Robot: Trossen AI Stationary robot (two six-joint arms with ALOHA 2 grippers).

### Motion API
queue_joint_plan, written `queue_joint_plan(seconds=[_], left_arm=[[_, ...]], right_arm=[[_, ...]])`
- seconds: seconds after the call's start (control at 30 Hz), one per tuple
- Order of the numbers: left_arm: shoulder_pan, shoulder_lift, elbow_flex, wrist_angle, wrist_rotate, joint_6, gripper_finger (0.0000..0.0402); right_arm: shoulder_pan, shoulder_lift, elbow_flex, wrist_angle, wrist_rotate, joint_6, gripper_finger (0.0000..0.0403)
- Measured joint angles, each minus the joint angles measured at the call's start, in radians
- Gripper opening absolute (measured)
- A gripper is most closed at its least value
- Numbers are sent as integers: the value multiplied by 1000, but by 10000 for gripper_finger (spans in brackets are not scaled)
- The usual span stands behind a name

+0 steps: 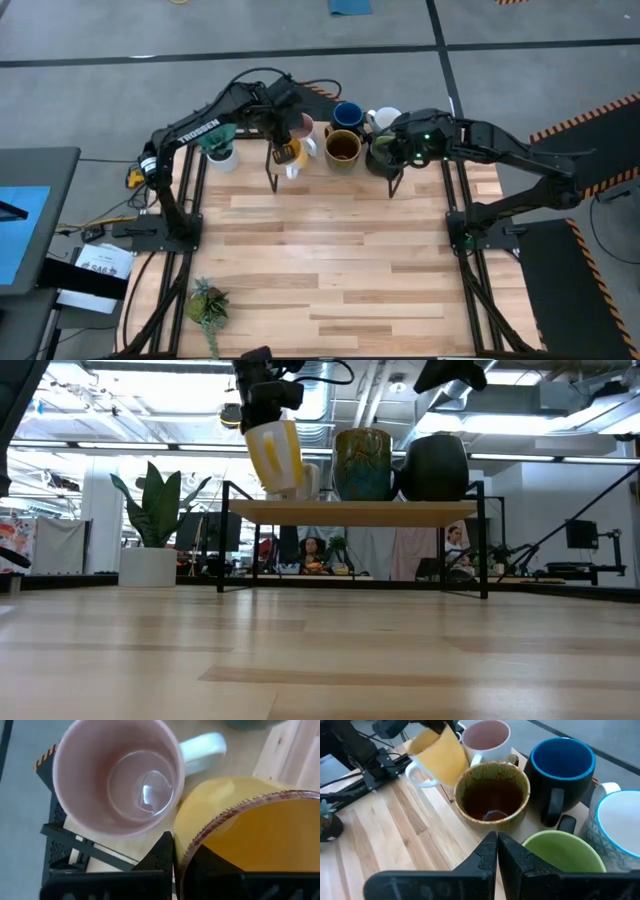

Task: Place coffee mugs
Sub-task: Put the yellow interior mug on the shelf

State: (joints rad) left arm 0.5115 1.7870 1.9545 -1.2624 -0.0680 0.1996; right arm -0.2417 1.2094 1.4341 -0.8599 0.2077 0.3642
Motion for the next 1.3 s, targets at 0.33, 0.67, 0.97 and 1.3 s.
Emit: queue_joint_plan(seconds=[0.33,0.67,0.97,1.3], left_arm=[[56,18,0,40,0,-1,0],[42,32,0,24,28,-3,1],[38,40,0,29,9,-13,23],[38,45,3,49,-4,-10,73]], right_arm=[[-2,-49,-1,32,0,1,42],[-2,-61,-1,31,2,2,42],[-2,-62,-1,31,2,5,42],[-2,-62,-1,31,2,21,42]])
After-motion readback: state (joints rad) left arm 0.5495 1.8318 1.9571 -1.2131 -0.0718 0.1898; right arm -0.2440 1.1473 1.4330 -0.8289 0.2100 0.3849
